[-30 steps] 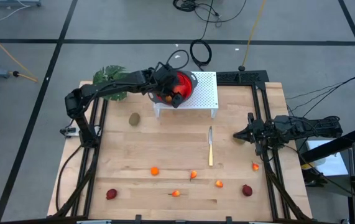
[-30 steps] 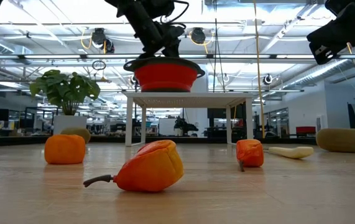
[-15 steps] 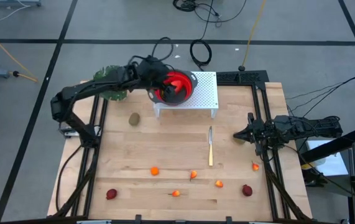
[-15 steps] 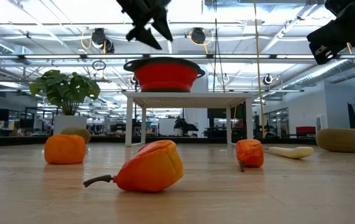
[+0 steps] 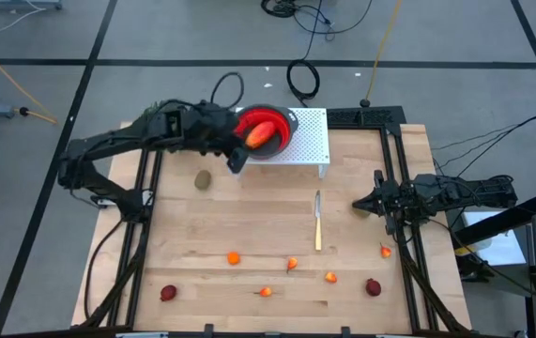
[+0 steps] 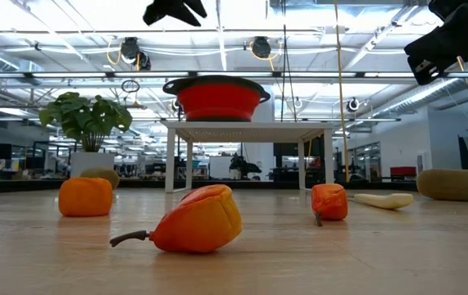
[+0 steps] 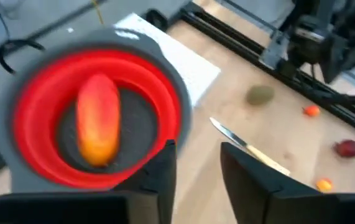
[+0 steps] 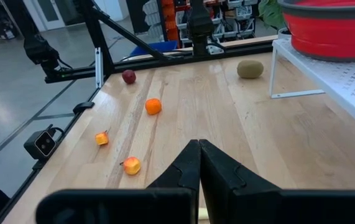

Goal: Pick & Place Fruit
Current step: Put the left green kiwi into the red strainer bowl on the shelf

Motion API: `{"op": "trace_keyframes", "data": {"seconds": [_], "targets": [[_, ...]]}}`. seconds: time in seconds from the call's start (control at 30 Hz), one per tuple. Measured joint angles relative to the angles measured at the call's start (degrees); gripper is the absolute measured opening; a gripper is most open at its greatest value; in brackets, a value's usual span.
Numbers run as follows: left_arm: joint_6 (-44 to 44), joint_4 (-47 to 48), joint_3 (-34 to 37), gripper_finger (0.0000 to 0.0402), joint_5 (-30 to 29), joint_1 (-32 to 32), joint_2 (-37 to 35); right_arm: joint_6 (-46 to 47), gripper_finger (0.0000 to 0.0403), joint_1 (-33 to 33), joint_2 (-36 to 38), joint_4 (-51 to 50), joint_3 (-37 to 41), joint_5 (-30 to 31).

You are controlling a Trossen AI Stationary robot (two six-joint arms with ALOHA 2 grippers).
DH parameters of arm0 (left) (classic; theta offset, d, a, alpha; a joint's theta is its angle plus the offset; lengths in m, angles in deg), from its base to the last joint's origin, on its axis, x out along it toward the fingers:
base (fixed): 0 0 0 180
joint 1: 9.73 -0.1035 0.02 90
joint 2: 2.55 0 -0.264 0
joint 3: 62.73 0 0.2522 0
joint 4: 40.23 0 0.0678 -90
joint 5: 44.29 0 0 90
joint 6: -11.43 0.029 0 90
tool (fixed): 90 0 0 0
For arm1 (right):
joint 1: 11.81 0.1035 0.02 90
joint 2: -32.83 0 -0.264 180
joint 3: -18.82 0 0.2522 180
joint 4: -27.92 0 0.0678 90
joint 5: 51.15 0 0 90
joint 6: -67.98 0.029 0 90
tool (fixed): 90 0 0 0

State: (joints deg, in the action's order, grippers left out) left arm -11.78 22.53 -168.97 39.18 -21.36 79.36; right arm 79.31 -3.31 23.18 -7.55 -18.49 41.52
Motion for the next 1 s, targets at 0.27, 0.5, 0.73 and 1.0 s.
{"op": "trace_keyframes", "data": {"seconds": [0.27,0.5,0.73,1.0], "targets": [[-7.62,4.21,-0.01,0.0060,-0.08,8.55,0.10,-0.02,0.0000,0.00,0.00,0.00,0.00,0.01],[-12.34,4.53,-0.01,0.0023,-3.93,15.90,0.13,-0.02,0.0000,0.00,-0.02,0.00,0.00,0.01],[-16.49,4.52,-0.01,0.0008,-7.47,20.82,0.13,-0.02,0.0000,0.01,-0.01,0.00,0.00,0.01],[-19.51,4.54,-0.01,0.0003,-9.93,24.22,0.13,-0.04,0.0000,0.01,0.00,0.00,0.00,0.01]]}}
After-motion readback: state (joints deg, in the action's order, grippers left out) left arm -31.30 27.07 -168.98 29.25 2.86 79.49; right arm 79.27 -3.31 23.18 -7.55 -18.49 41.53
